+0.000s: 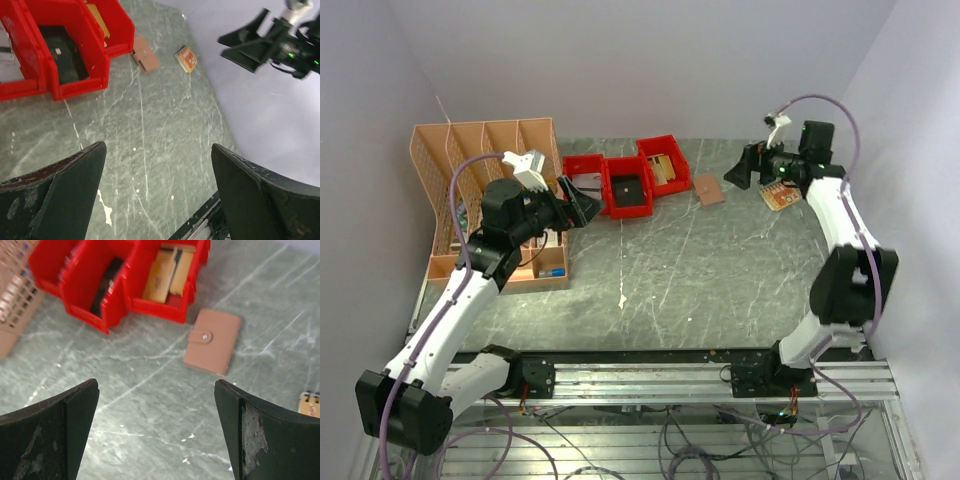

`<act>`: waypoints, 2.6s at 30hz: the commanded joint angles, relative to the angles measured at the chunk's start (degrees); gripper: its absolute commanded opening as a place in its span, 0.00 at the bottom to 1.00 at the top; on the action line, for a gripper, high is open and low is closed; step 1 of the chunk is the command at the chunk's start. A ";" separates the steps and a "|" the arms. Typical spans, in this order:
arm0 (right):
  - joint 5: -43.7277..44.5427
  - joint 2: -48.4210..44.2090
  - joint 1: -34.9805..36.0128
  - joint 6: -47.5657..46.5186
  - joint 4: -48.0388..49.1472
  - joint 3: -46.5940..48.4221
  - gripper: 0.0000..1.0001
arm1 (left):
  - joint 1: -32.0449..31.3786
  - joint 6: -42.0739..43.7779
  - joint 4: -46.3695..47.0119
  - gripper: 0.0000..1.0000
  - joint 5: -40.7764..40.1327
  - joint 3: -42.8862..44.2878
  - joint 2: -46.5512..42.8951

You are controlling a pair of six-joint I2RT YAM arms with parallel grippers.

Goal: Put the credit cards into the card holder
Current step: Move the card holder to the center of the board.

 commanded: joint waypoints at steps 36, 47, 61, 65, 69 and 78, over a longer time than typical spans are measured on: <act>8.30 48.99 4.09 0.81 -11.49 31.72 0.59 | 0.26 -4.57 11.52 0.92 3.64 -9.06 3.78; 9.68 45.17 5.81 -7.49 -13.48 23.82 0.26 | -0.13 -5.68 13.91 0.88 4.56 -11.51 3.37; 1.53 31.87 7.27 -25.05 -20.56 6.43 0.19 | -9.62 -2.55 18.16 0.86 2.00 -13.33 6.45; 1.26 29.66 9.71 -33.90 -26.82 4.79 0.18 | -10.67 -0.69 18.28 0.85 0.46 -14.41 6.57; 1.38 28.90 13.14 -44.69 -34.57 6.11 0.18 | -11.41 -0.62 20.91 0.85 -2.00 -17.50 4.37; 9.59 31.99 22.25 -59.90 -47.60 13.10 0.21 | -12.45 -1.13 25.55 0.83 -2.22 -22.20 1.79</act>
